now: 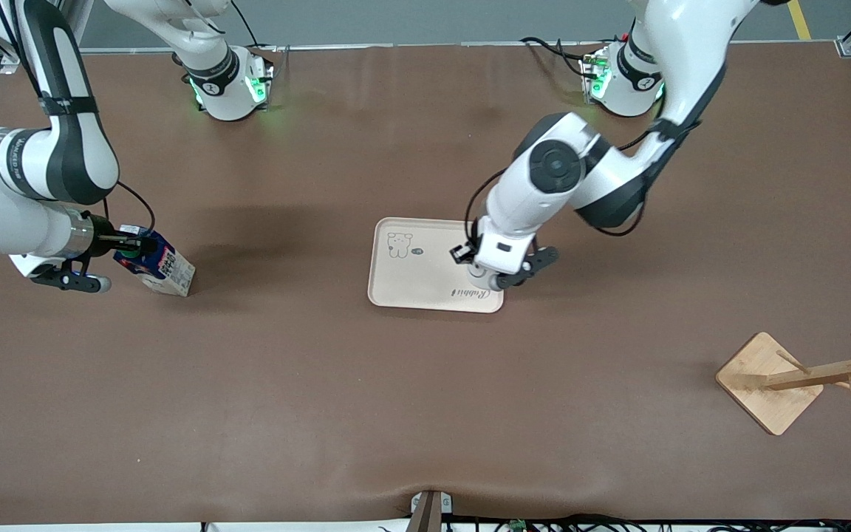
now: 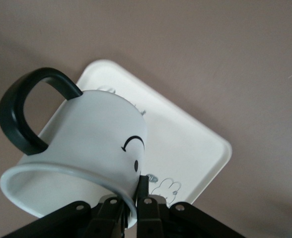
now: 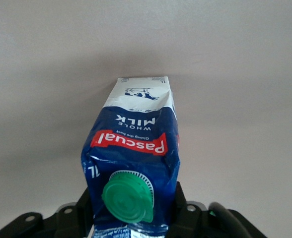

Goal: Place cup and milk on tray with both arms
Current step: 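Carry the mug to the tray while the right gripper grasps the milk, then lower the mug onto the tray and open the left gripper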

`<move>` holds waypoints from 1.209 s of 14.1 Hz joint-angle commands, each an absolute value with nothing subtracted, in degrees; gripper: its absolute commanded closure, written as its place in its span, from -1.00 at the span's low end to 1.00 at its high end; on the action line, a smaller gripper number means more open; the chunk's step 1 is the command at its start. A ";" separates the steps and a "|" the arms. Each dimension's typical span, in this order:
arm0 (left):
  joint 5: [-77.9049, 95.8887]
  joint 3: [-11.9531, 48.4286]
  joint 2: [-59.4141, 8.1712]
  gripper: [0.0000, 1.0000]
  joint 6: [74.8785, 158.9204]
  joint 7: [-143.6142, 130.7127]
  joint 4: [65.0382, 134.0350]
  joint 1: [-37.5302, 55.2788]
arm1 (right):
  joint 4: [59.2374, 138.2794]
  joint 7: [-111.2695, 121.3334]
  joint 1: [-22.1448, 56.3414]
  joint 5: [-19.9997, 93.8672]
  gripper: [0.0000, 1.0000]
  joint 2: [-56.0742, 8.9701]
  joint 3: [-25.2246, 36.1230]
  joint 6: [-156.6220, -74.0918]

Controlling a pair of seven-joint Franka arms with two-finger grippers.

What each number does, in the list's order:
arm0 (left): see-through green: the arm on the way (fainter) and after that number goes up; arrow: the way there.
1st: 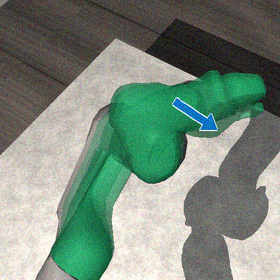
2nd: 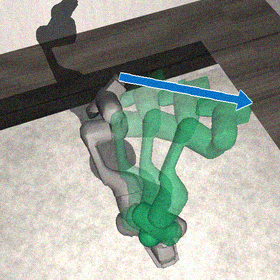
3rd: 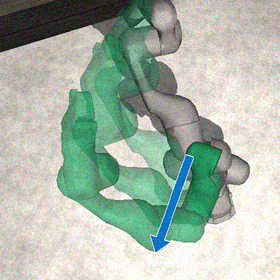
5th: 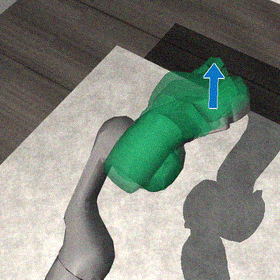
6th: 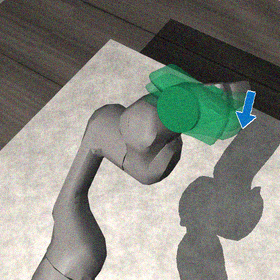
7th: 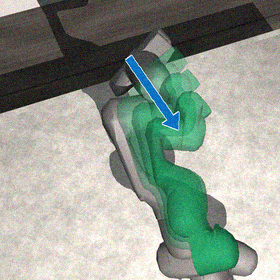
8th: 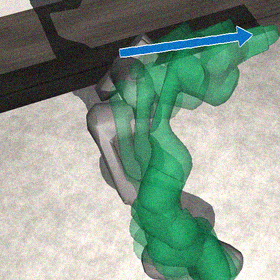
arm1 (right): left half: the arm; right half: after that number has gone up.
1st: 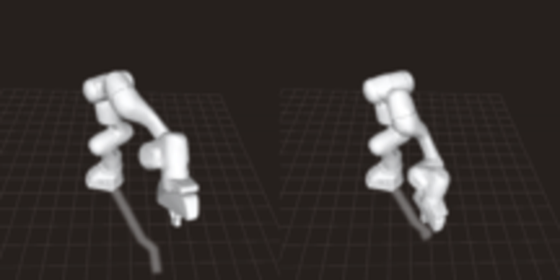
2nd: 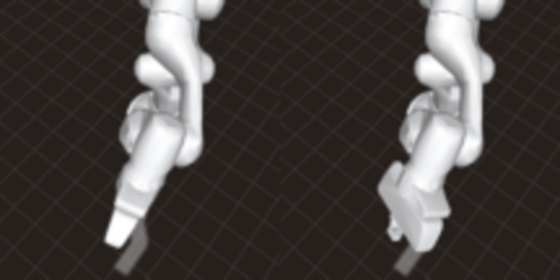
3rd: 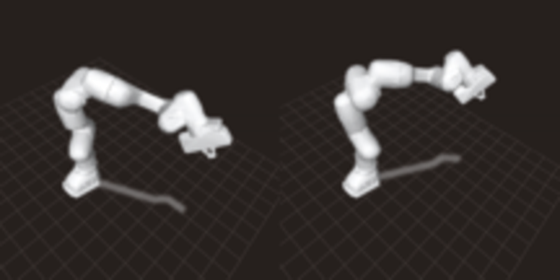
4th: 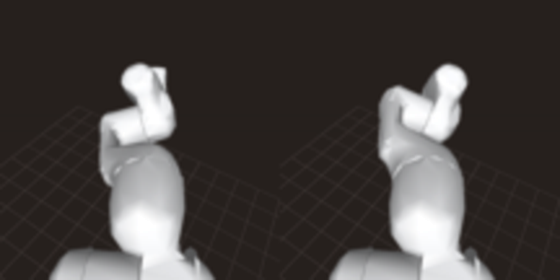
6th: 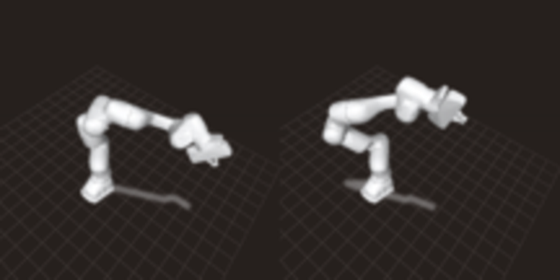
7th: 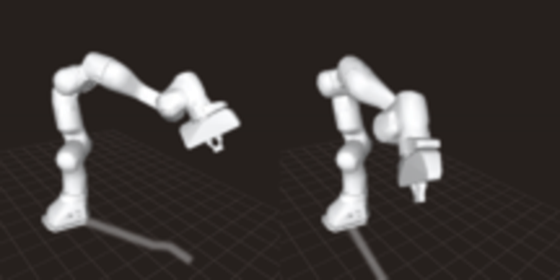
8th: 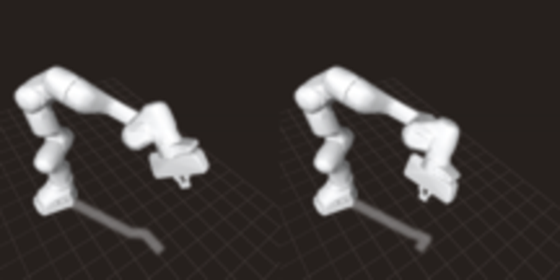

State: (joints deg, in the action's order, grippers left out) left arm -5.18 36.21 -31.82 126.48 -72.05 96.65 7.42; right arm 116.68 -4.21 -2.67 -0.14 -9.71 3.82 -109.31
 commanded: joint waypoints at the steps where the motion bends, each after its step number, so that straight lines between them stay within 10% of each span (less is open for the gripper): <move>1: -5.27 35.86 -37.43 1.00 122.09 -73.74 93.16 9.57 | 113.05 -3.60 -3.69 0.53 0.77 -8.96 3.43 -104.18; 12: -7.30 33.31 -41.57 1.00 120.59 -72.42 93.43 11.95 | 91.77 -4.39 1.05 0.61 0.79 -12.22 3.34 -86.40; 13: -7.38 33.31 -41.66 0.83 120.41 -72.42 93.43 11.95 | 90.80 -4.39 1.66 0.53 0.79 -12.30 3.34 -85.79; 15: -7.90 33.31 -41.66 -0.67 120.41 -72.33 93.25 12.04 | 89.04 -4.31 2.72 0.79 0.79 -12.48 3.25 -84.21; 17: -10.71 33.40 -40.96 -1.00 120.32 -72.25 93.16 11.95 | 87.90 -5.09 4.56 0.79 0.77 -12.48 3.25 -83.32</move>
